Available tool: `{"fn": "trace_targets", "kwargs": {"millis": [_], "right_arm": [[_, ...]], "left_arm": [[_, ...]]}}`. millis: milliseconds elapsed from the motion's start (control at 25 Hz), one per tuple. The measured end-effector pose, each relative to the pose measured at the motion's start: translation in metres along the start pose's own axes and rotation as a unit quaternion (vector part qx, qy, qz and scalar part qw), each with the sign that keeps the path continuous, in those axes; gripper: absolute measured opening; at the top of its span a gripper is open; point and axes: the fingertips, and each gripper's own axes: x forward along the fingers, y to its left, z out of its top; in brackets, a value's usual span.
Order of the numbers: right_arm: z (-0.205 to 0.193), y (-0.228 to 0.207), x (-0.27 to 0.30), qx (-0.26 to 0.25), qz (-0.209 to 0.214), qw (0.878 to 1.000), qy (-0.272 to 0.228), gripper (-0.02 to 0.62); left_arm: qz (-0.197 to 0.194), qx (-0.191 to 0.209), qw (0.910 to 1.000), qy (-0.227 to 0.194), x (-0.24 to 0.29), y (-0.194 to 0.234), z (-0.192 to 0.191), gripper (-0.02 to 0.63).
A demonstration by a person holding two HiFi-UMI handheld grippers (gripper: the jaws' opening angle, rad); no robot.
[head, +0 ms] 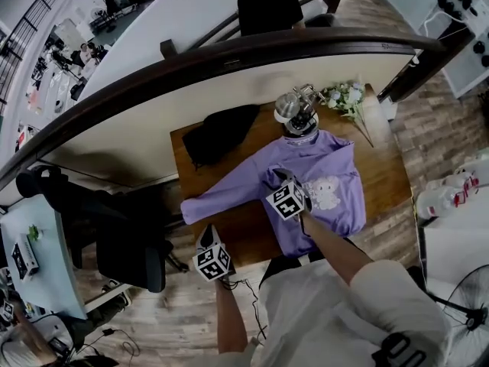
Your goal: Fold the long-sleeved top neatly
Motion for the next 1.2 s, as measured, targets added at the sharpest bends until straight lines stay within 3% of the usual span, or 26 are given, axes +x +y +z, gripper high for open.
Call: {"fn": "trace_targets", "kwargs": {"millis": [160, 280, 600, 720, 800, 1000, 1080, 1200], "right_arm": [[-0.003, 0.037, 0.011, -0.009, 0.085, 0.996, 0.009, 0.266], [-0.01, 0.048, 0.017, -0.003, 0.114, 0.993, 0.03, 0.307], [-0.031, 0.056, 0.014, 0.006, 0.136, 0.989, 0.062, 0.308], [-0.025, 0.056, 0.007, 0.007, 0.135, 0.989, 0.051, 0.307], [-0.023, 0.061, 0.009, 0.001, 0.136, 0.989, 0.051, 0.307], [-0.015, 0.061, 0.012, -0.016, 0.133, 0.99, 0.053, 0.307], [-0.011, 0.066, 0.014, -0.021, 0.135, 0.989, 0.049, 0.307], [-0.008, 0.073, 0.015, -0.024, 0.139, 0.989, 0.047, 0.307]], "left_arm": [[0.014, -0.04, 0.9991, 0.001, 0.007, 0.043, -0.007, 0.025], [0.021, -0.064, 0.9977, -0.001, 0.014, 0.071, -0.01, 0.025], [0.012, -0.07, 0.9975, 0.005, 0.029, 0.114, -0.027, 0.029], [-0.013, -0.112, 0.9936, -0.003, 0.042, 0.12, -0.027, 0.047], [-0.018, -0.142, 0.9896, -0.012, 0.045, 0.133, -0.029, 0.102], [-0.028, -0.112, 0.9933, 0.001, 0.045, 0.153, -0.043, 0.166], [-0.068, -0.148, 0.9866, -0.005, 0.043, 0.156, -0.045, 0.17], [-0.144, -0.23, 0.9619, -0.034, 0.04, 0.152, -0.032, 0.199]]}}
